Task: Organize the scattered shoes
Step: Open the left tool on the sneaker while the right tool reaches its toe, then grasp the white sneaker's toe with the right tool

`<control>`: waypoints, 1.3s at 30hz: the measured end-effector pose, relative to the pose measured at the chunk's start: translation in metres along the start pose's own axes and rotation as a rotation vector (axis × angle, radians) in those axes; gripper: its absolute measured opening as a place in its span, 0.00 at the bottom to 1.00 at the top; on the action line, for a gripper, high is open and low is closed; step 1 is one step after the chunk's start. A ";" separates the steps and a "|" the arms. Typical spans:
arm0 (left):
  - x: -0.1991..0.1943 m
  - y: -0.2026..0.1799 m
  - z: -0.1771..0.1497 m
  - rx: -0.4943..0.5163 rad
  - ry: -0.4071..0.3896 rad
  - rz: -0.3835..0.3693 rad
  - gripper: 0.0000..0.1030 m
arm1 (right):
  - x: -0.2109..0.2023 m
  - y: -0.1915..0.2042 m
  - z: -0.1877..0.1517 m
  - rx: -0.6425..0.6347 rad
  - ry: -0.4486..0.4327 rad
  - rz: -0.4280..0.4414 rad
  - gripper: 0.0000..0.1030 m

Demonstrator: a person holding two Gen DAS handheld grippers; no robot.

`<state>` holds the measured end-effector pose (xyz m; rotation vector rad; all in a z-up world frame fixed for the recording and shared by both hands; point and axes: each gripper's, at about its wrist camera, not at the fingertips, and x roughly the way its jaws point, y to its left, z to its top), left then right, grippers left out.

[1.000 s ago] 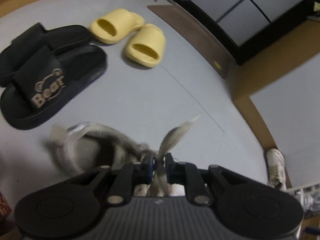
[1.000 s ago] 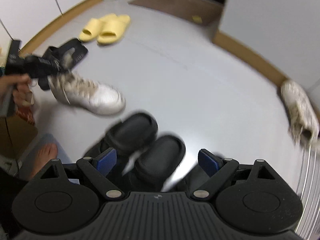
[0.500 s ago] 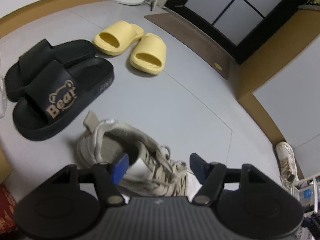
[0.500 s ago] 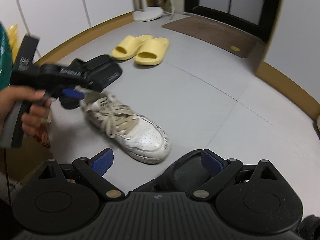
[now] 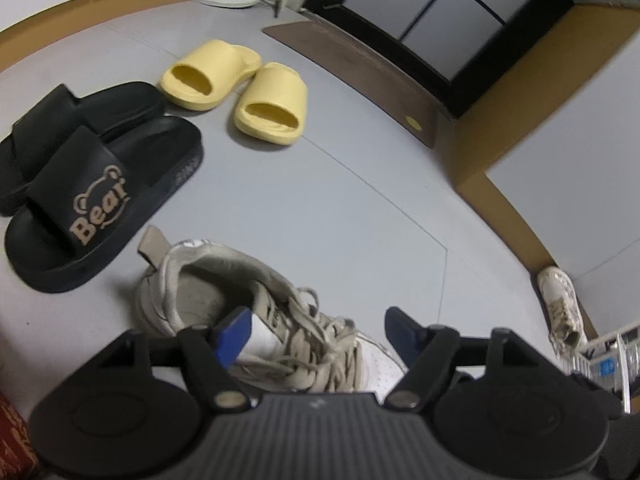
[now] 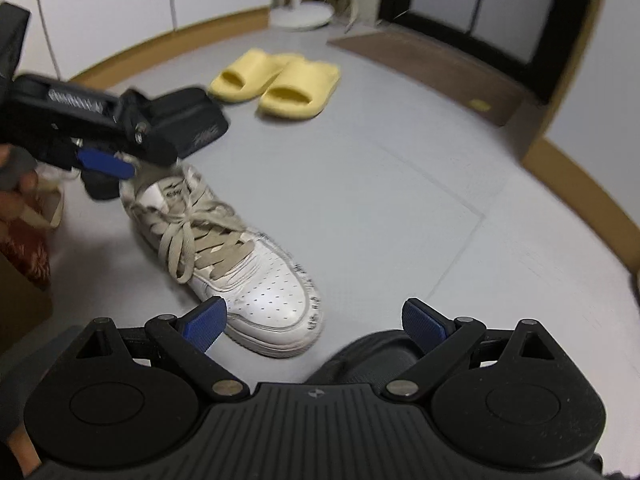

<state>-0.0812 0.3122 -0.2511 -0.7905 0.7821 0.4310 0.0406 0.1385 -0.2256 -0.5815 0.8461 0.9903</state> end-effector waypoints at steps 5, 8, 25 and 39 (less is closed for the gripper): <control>0.000 0.002 -0.001 -0.011 0.008 0.043 0.77 | 0.025 0.005 0.004 -0.061 0.026 0.021 0.94; 0.003 0.004 -0.003 -0.020 0.024 0.056 0.77 | 0.036 0.006 0.001 -0.071 0.044 0.019 0.95; -0.001 0.014 0.001 -0.076 -0.031 0.129 0.77 | 0.087 -0.004 -0.001 0.144 0.113 0.119 0.76; 0.005 0.012 0.000 -0.072 -0.028 0.134 0.77 | 0.086 -0.018 -0.027 0.436 0.103 0.129 0.74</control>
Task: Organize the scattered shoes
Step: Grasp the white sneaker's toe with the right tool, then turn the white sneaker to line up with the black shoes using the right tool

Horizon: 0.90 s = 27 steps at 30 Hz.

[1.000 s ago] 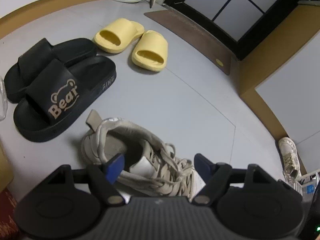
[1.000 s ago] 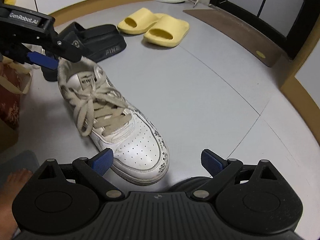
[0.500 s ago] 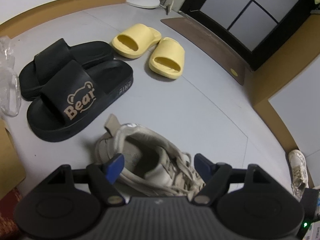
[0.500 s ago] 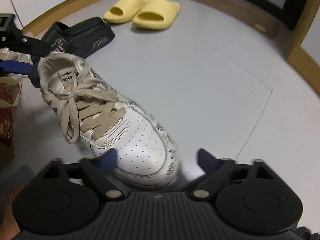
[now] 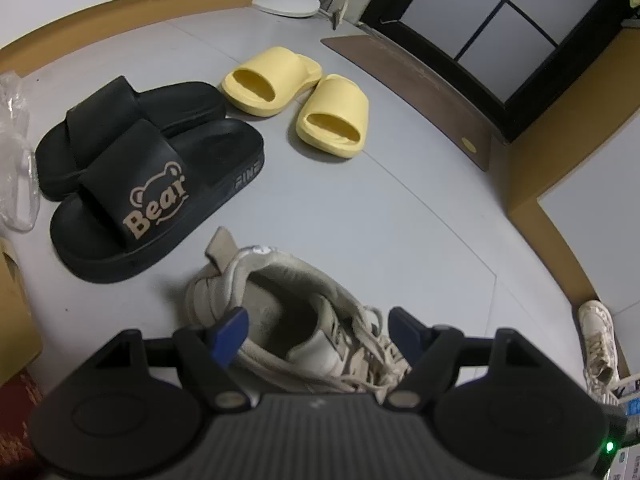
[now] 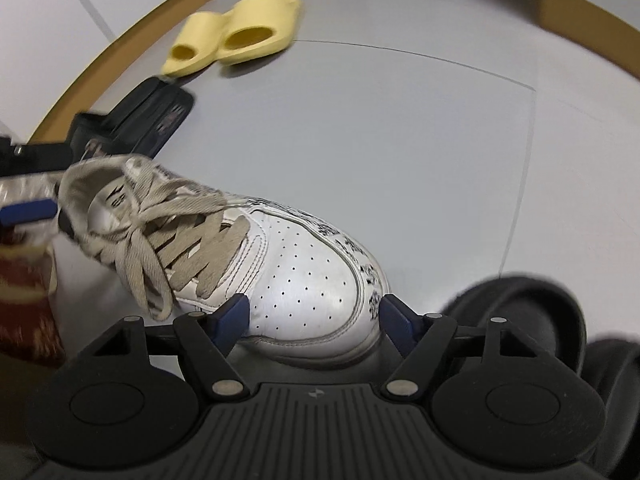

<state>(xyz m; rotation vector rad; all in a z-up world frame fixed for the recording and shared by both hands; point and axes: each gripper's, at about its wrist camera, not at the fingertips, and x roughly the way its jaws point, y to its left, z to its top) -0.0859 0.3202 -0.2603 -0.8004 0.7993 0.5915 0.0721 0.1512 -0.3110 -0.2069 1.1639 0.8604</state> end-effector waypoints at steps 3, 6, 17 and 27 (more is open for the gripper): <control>-0.001 0.001 0.000 -0.006 -0.004 0.003 0.77 | -0.003 0.003 -0.003 -0.020 0.017 0.005 0.74; -0.001 0.001 -0.001 -0.007 -0.003 0.002 0.77 | -0.010 0.006 -0.003 -0.079 0.008 0.023 0.79; -0.001 0.001 -0.001 -0.008 -0.001 -0.001 0.77 | 0.014 0.043 0.025 -0.431 0.020 -0.006 1.00; 0.001 0.000 -0.001 -0.009 -0.001 0.006 0.77 | 0.019 0.039 0.004 -0.269 0.001 -0.036 0.94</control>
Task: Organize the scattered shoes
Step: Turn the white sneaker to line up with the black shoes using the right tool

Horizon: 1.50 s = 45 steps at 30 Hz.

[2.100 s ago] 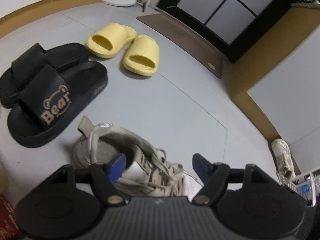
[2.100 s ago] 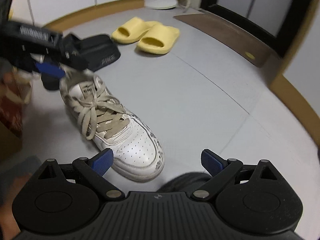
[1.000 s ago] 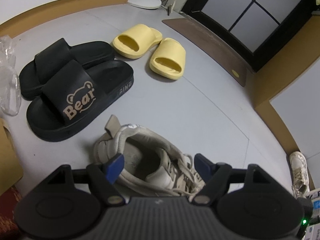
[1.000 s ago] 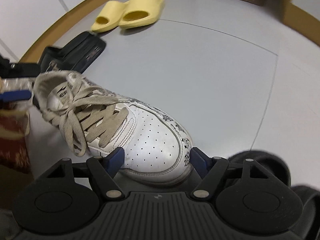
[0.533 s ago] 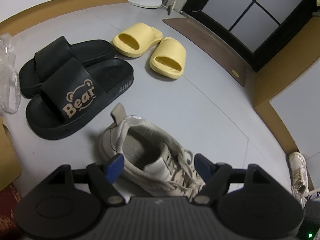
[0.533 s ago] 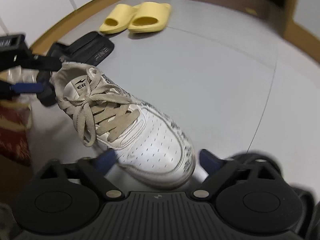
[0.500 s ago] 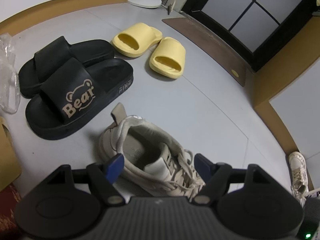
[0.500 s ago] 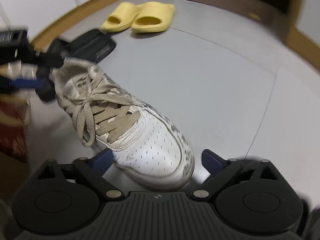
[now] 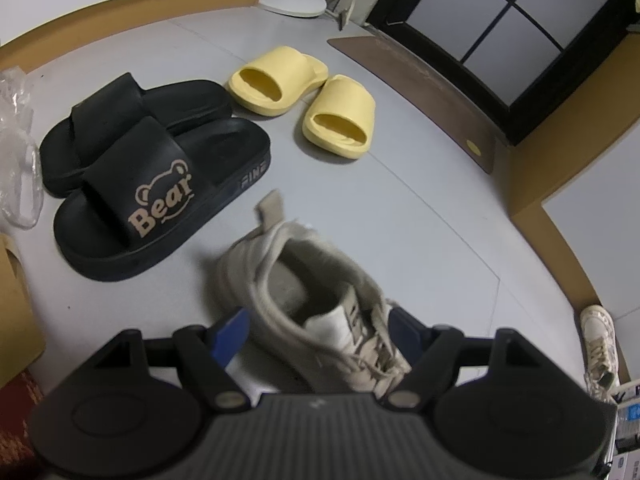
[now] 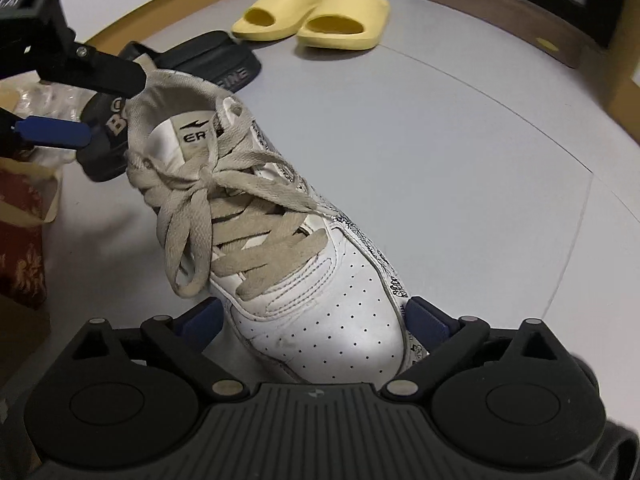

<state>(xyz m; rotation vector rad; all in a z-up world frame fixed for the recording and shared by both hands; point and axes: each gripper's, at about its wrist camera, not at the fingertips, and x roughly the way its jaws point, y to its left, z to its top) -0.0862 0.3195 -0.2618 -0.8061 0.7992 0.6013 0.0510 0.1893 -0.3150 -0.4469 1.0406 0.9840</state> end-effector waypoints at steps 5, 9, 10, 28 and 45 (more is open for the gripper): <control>-0.002 0.001 0.000 -0.003 -0.009 0.006 0.77 | -0.007 0.007 -0.007 0.184 -0.001 -0.033 0.86; 0.000 0.003 0.000 -0.013 -0.012 0.021 0.77 | -0.015 0.004 -0.010 0.276 -0.004 0.029 0.84; 0.000 0.004 0.000 -0.023 -0.020 0.032 0.77 | -0.016 0.003 -0.009 0.288 -0.023 0.046 0.84; -0.008 0.025 0.009 -0.120 -0.110 0.096 0.77 | 0.003 0.028 0.045 -0.026 -0.020 0.098 0.97; -0.005 0.029 0.008 -0.141 -0.107 0.102 0.77 | 0.019 0.020 0.044 0.209 -0.012 0.112 0.92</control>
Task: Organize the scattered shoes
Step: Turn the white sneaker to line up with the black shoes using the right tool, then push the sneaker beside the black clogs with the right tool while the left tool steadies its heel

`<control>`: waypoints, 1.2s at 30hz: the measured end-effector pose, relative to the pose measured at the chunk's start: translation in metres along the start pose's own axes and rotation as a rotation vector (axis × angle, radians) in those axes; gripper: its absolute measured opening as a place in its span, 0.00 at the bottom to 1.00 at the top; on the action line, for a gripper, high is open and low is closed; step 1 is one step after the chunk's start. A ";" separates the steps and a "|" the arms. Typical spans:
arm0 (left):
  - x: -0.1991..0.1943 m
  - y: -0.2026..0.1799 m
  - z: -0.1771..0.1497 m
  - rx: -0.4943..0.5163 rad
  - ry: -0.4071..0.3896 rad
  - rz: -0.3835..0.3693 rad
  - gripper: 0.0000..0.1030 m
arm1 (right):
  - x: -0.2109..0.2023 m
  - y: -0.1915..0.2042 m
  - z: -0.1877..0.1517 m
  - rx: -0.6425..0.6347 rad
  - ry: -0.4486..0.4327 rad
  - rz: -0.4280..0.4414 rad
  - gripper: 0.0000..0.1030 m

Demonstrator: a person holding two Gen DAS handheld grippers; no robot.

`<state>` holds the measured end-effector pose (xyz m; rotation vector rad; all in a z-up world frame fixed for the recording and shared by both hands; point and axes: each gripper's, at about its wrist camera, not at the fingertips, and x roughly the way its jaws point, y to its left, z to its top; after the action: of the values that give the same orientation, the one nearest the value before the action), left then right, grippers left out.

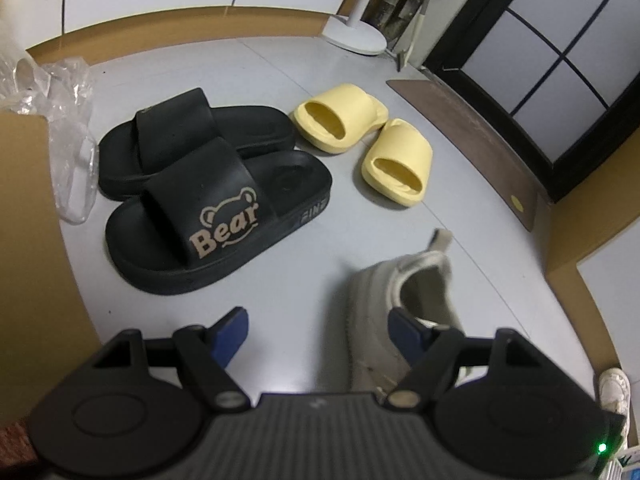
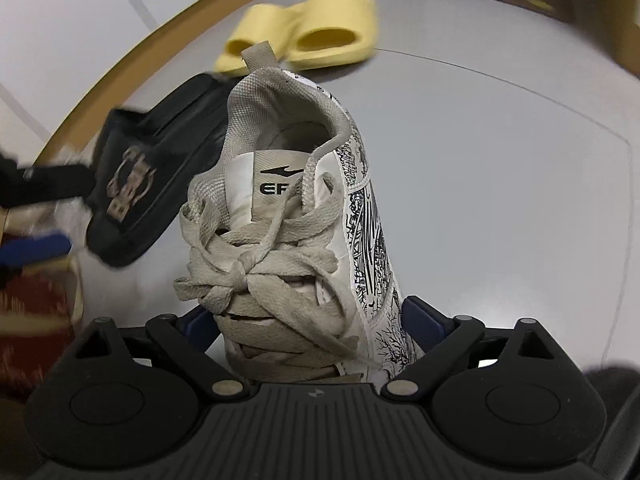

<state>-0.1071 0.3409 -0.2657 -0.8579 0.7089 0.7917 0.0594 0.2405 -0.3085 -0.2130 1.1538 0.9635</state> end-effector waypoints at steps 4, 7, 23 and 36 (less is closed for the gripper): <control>0.000 0.002 -0.001 -0.006 0.004 -0.003 0.77 | -0.001 0.004 -0.003 0.044 -0.004 -0.034 0.92; 0.000 0.003 0.000 -0.011 0.005 -0.004 0.77 | -0.002 0.001 -0.002 0.079 -0.006 -0.036 0.89; 0.011 -0.009 -0.006 0.059 0.095 -0.079 0.77 | -0.022 -0.005 -0.029 0.331 -0.022 -0.188 0.86; 0.017 -0.018 -0.013 0.115 0.187 -0.173 0.77 | -0.043 0.005 -0.044 0.361 0.003 -0.314 0.78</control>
<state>-0.0860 0.3276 -0.2781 -0.8832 0.8248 0.5151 0.0230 0.1942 -0.2903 -0.0990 1.2327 0.4696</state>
